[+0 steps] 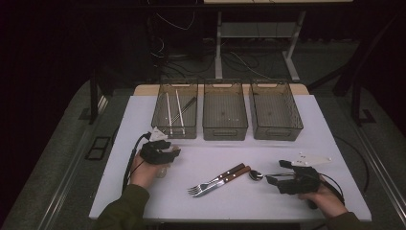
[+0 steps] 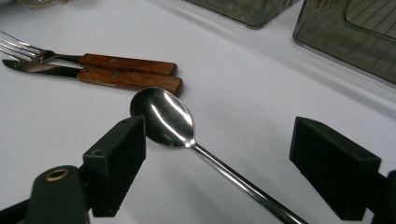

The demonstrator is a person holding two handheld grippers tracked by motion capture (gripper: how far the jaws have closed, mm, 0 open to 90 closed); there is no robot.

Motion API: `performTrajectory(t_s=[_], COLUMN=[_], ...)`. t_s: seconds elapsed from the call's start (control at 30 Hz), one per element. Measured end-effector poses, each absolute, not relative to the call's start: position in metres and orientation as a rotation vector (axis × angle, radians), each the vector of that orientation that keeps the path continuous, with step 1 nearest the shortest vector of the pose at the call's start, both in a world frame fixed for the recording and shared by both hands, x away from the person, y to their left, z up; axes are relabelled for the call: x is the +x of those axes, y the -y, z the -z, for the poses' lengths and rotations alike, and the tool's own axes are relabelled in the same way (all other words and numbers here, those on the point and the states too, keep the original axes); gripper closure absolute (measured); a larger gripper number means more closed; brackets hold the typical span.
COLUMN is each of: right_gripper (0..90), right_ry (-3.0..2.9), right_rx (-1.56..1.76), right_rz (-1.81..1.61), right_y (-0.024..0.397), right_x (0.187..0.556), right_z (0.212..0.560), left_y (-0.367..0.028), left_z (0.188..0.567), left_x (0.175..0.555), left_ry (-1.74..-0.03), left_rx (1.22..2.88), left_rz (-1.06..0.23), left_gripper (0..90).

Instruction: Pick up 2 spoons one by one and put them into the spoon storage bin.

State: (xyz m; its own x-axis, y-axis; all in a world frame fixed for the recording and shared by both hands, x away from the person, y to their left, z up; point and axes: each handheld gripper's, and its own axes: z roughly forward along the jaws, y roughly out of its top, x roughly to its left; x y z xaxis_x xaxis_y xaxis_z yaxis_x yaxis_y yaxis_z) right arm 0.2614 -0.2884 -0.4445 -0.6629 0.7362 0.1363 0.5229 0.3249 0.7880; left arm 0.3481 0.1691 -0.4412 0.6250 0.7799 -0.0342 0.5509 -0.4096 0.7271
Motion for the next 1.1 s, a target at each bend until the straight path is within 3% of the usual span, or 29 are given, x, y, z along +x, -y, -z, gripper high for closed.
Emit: performTrajectory(t_s=[1.1], right_gripper=[17.9], right_ry=[-2.354], right_rx=[1.173], right_rz=[-1.168], right_y=[0.2889], right_x=[0.2635], right_z=[0.4441], left_y=[-0.1667], left_z=[0.4449], left_x=[0.35], left_ry=[-1.049], left_rx=[2.206], left_rz=[-0.397], left_gripper=[73.2])
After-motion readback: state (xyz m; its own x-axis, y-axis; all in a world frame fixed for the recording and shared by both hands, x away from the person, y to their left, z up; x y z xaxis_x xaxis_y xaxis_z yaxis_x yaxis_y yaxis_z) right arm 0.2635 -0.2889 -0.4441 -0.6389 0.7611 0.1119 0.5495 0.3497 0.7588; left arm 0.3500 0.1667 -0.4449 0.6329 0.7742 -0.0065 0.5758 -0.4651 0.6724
